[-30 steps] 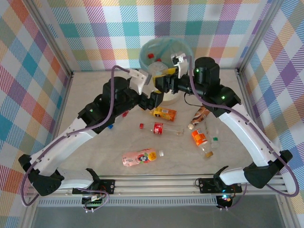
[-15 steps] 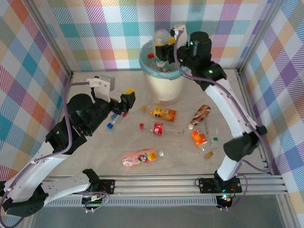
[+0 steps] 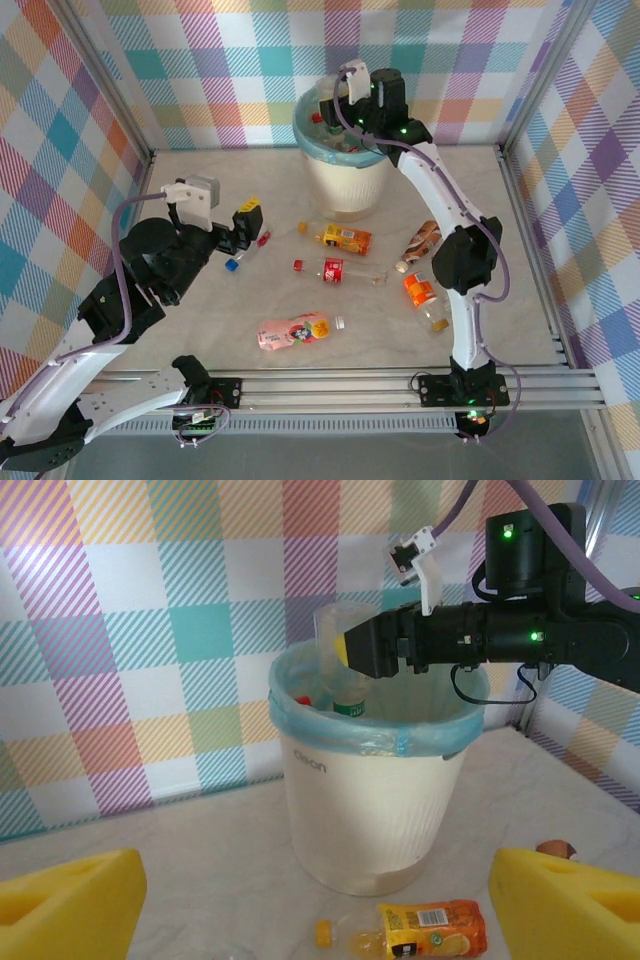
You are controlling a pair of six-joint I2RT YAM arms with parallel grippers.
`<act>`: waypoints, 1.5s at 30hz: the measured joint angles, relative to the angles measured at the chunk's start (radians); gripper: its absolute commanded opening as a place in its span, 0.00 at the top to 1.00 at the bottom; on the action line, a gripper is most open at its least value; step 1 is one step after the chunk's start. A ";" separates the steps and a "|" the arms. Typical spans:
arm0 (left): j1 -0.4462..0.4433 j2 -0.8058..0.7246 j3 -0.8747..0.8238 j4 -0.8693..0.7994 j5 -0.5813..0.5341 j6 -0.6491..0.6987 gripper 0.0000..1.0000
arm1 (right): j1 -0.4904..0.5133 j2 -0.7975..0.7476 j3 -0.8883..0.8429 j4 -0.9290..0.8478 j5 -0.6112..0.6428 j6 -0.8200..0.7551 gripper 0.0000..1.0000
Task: Put the plastic bottles in the bin
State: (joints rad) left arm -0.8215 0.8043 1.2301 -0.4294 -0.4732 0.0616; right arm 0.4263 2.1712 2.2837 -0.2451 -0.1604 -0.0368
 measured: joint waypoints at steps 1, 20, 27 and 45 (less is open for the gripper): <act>0.000 0.000 -0.004 -0.002 -0.001 0.000 0.11 | -0.002 0.010 0.000 0.013 -0.008 0.002 0.37; 0.000 -0.002 -0.050 -0.014 -0.011 -0.001 0.11 | -0.067 0.136 0.000 0.074 -0.088 0.059 0.29; 0.000 -0.002 -0.059 -0.017 -0.011 -0.001 0.11 | -0.067 0.158 0.060 -0.001 -0.103 0.078 0.15; 0.000 0.058 -0.051 -0.026 -0.008 -0.002 0.06 | -0.057 0.063 0.245 -0.124 -0.099 0.108 0.14</act>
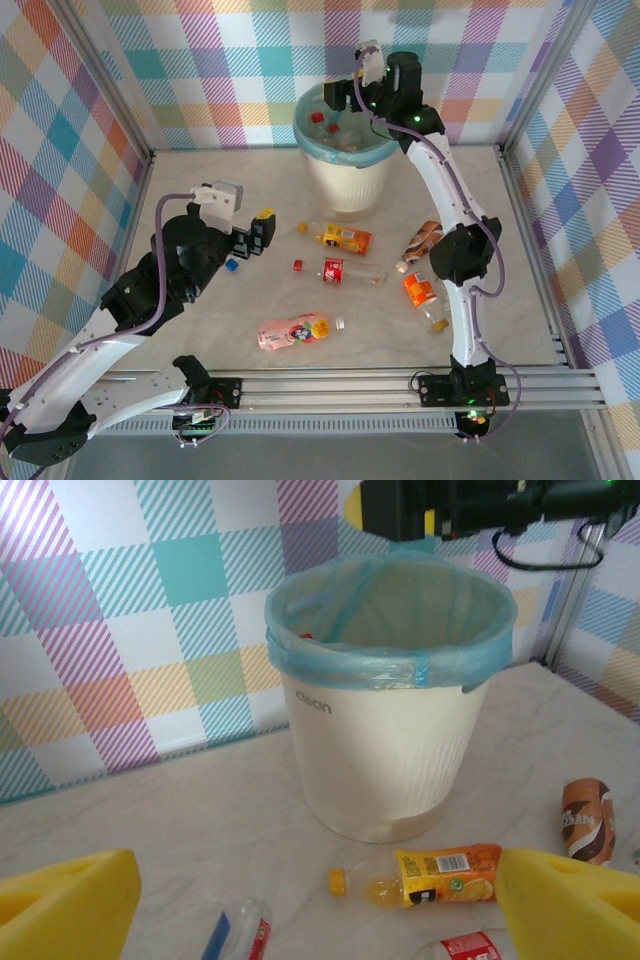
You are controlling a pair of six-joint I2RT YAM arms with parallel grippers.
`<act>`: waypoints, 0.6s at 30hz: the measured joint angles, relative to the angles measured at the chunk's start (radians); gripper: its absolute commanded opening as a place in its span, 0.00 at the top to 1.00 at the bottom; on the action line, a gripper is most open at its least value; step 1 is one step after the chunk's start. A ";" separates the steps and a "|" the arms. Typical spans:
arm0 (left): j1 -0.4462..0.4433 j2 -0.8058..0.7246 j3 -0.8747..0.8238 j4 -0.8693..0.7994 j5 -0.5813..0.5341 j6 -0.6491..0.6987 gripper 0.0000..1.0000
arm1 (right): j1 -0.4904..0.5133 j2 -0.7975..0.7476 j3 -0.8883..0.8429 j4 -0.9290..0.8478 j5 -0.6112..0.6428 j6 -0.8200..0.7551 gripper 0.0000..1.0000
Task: Put the plastic bottles in the bin
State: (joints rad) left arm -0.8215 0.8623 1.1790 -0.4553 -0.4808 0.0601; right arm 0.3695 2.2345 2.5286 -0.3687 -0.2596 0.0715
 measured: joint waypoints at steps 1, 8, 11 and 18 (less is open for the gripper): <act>0.000 0.008 0.007 -0.015 0.001 0.002 0.06 | 0.003 -0.013 0.000 -0.010 -0.002 0.004 0.15; 0.000 0.134 0.077 -0.227 0.112 0.092 0.07 | 0.039 -0.158 -0.045 -0.124 -0.040 0.007 0.16; 0.000 0.183 0.061 -0.322 0.188 0.146 0.12 | 0.053 -0.314 -0.214 -0.143 -0.057 0.006 0.16; -0.066 0.261 0.029 -0.417 0.324 0.245 0.13 | 0.066 -0.713 -0.714 -0.126 -0.004 0.006 0.15</act>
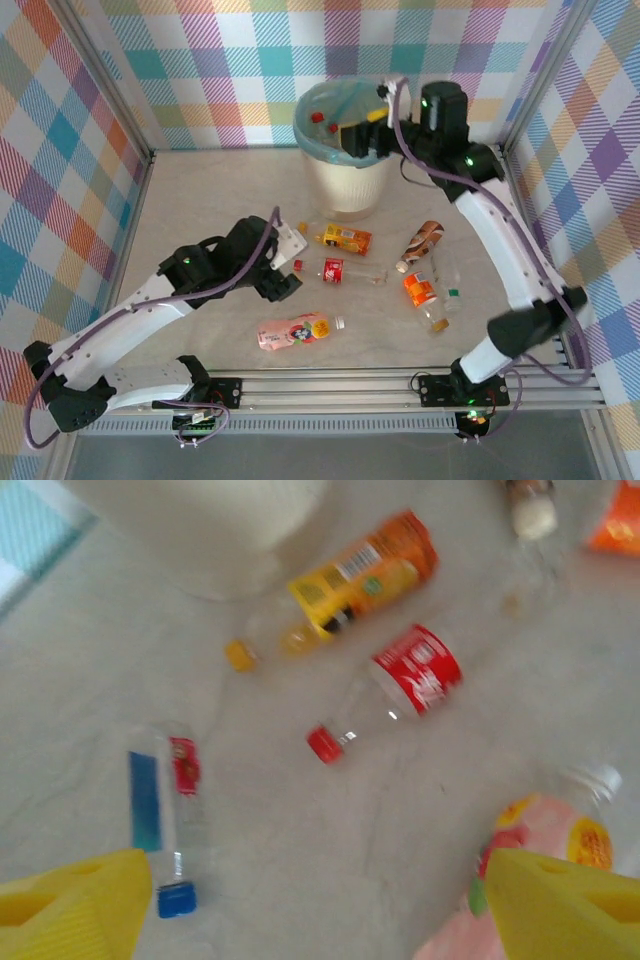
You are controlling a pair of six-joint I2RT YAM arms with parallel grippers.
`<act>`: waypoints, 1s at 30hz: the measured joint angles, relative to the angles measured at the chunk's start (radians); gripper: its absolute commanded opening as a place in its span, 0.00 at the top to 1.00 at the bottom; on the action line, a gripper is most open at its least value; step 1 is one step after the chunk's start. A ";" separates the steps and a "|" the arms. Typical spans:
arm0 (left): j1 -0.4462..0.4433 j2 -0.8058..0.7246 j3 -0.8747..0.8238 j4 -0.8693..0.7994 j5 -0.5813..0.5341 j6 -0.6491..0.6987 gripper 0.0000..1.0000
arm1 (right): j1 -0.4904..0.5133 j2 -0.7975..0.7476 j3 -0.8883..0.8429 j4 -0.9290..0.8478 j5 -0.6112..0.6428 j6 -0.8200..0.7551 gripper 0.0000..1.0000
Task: Put the plastic bottles in the bin
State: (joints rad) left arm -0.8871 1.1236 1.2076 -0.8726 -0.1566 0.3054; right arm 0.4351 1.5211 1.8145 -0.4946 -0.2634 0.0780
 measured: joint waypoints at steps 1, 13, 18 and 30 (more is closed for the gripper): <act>-0.020 0.021 0.000 -0.002 0.013 0.011 0.12 | -0.002 -0.051 -0.062 0.000 0.021 0.000 0.15; -0.084 0.229 0.001 0.031 0.097 0.102 0.11 | -0.003 -0.415 -0.367 -0.085 0.196 -0.045 0.15; -0.093 0.291 -0.008 0.016 0.137 0.141 0.09 | -0.003 -0.458 -0.392 -0.109 0.226 -0.067 0.14; -0.116 0.428 -0.153 0.014 0.148 0.163 0.09 | -0.003 -0.429 -0.396 -0.109 0.233 -0.092 0.13</act>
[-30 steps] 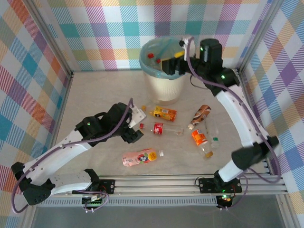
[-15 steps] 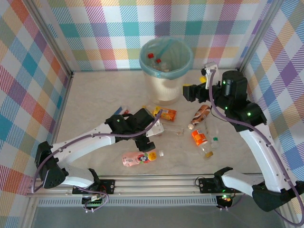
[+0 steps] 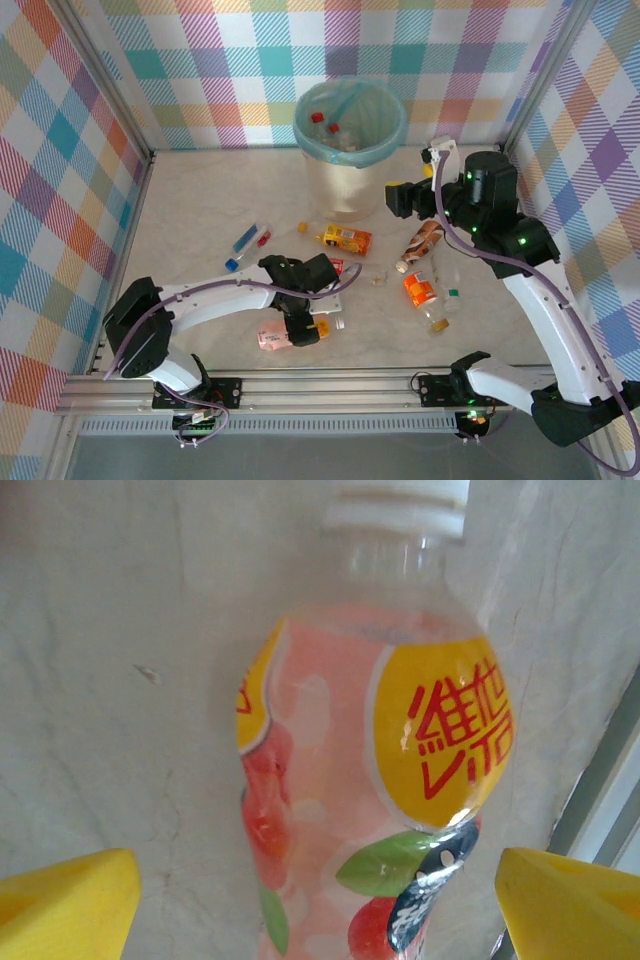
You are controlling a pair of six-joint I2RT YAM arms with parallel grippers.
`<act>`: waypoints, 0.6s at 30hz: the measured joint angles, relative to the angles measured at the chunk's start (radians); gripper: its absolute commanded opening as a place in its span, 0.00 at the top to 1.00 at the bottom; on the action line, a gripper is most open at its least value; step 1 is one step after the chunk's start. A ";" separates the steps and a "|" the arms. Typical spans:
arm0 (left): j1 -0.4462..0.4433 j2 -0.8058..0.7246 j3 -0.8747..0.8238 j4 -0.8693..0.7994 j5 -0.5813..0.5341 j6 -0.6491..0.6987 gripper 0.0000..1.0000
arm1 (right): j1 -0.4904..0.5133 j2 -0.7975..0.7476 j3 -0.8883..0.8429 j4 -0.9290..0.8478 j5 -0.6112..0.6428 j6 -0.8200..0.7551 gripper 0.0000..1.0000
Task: Put the plastic bottles in the bin
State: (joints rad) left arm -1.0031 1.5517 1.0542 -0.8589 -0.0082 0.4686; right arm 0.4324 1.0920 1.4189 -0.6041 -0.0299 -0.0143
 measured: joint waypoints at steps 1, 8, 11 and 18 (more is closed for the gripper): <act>0.000 0.010 -0.010 0.002 0.000 0.000 0.10 | 0.000 0.002 0.000 0.000 0.000 -0.002 0.13; 0.000 0.076 -0.074 0.056 -0.014 0.002 0.18 | 0.000 0.002 0.000 0.000 0.001 -0.003 0.12; 0.000 0.093 -0.093 0.077 -0.026 0.005 0.23 | 0.000 0.001 0.000 -0.002 0.004 -0.006 0.13; 0.000 0.091 -0.102 0.101 -0.066 0.016 0.33 | 0.000 -0.014 0.001 -0.009 0.009 -0.013 0.13</act>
State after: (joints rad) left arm -1.0031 1.6428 0.9524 -0.7578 -0.0746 0.4850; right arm 0.4324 1.0779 1.4197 -0.6132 -0.0212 -0.0277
